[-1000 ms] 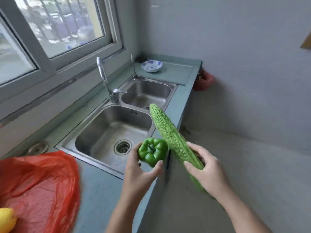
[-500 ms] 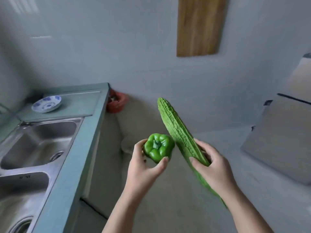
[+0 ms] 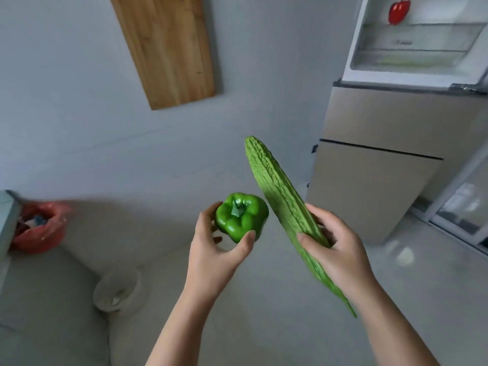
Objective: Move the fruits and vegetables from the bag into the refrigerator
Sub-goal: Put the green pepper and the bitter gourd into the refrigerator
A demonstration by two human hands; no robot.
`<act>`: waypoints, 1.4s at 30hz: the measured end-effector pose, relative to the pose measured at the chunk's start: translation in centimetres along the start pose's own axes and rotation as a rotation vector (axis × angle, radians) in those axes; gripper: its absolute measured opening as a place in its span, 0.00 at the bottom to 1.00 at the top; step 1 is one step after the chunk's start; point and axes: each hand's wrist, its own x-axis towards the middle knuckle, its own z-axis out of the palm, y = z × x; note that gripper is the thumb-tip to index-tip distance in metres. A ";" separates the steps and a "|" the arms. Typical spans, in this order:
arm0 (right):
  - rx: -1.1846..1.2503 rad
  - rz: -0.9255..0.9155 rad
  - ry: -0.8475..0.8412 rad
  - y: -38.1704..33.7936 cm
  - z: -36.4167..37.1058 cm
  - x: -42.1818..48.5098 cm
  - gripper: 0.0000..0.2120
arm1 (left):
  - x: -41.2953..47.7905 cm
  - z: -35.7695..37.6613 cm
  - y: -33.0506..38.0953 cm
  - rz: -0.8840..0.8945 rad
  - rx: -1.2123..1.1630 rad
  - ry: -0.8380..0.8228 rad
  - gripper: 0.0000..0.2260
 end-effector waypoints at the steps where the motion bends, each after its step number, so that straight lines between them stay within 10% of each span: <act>1: 0.005 0.011 0.028 0.4 -0.6 1.0 0.23 | 1.4 1.1 -0.1 0.011 -0.011 -0.024 0.27; 25: -0.078 0.079 0.613 4.6 -16.2 30.2 0.23 | 35.0 29.8 2.0 0.181 -0.270 -0.536 0.28; 42: -0.093 0.026 0.551 9.5 -38.6 46.5 0.18 | 43.7 53.9 8.0 0.186 -0.296 -0.474 0.24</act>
